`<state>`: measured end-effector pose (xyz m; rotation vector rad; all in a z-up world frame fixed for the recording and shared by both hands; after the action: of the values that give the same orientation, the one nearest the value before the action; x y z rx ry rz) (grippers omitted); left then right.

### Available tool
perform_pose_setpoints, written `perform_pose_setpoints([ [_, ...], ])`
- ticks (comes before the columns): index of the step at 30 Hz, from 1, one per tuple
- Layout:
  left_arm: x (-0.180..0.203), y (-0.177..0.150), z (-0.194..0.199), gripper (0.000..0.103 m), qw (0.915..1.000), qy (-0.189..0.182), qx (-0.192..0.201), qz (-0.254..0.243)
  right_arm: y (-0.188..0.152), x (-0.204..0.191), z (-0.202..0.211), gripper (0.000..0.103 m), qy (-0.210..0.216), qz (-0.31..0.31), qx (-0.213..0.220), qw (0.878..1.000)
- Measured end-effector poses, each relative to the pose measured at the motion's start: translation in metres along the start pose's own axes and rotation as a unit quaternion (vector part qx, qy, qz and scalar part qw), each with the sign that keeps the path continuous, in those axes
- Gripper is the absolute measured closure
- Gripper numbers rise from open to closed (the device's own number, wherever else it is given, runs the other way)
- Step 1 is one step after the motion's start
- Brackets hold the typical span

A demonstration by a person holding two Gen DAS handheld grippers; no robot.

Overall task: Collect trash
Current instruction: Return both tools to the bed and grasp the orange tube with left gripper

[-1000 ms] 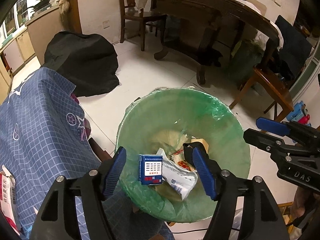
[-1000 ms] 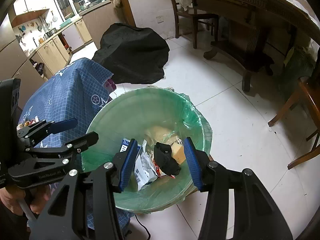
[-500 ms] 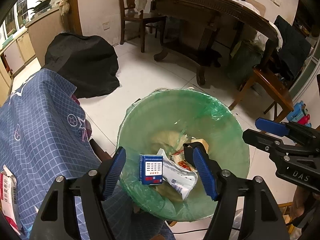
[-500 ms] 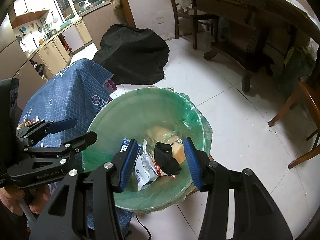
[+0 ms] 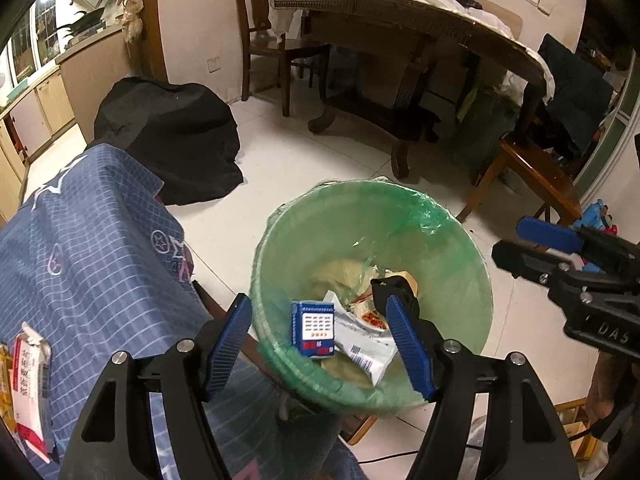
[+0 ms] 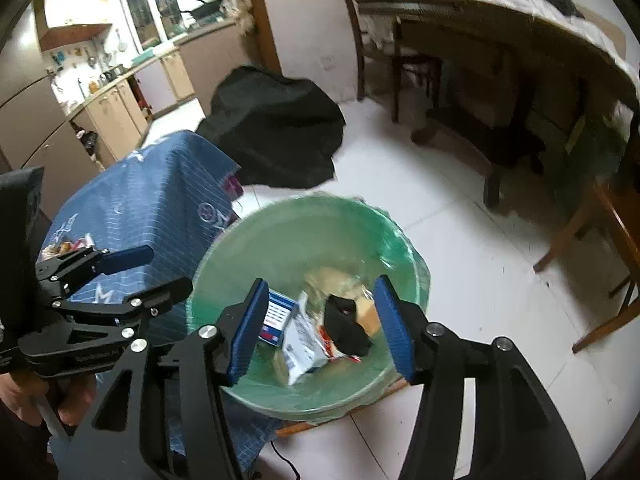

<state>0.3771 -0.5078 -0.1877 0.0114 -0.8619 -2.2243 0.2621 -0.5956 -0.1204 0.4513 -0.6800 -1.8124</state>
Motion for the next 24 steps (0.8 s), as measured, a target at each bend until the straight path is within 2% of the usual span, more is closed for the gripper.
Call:
perform_pose_setpoints([
  [4, -0.015, -0.013, 0.032, 0.033, 0.9999, 0.005, 0.015, 0.003, 0.005, -0.026, 0.024, 0.046, 0.017, 0.005, 0.032, 0.999],
  [9, -0.061, -0.042, 0.089, 0.033, 0.9983, 0.027, 0.046, 0.026, 0.006, -0.087, 0.055, 0.039, 0.066, 0.029, 0.075, 0.995],
  [16, -0.172, -0.108, 0.187, 0.033, 0.9870, 0.092, 0.085, 0.101, 0.003, -0.186, 0.080, 0.034, 0.132, 0.082, 0.097, 0.983],
  [21, -0.252, -0.171, 0.255, 0.033, 0.9740, 0.149, 0.097, 0.141, -0.009, -0.247, 0.085, 0.031, 0.171, 0.117, 0.089, 0.974],
  [24, -0.302, -0.209, 0.298, 0.032, 0.9682, 0.168, 0.102, 0.155, -0.016, -0.275, 0.083, 0.030, 0.182, 0.136, 0.080, 0.971],
])
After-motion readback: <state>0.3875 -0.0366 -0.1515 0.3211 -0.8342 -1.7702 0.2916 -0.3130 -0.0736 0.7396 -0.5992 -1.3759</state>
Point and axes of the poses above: each gripper's, at about its wrist camera, not at the fingertips, and z roughly against the way its jaws point, x to its right, y to its top, the point moved 10 cm from there along -z, roughly the way its jaws point, and after that the axes turned 12 degrees about -y, right-handed, at the moved point
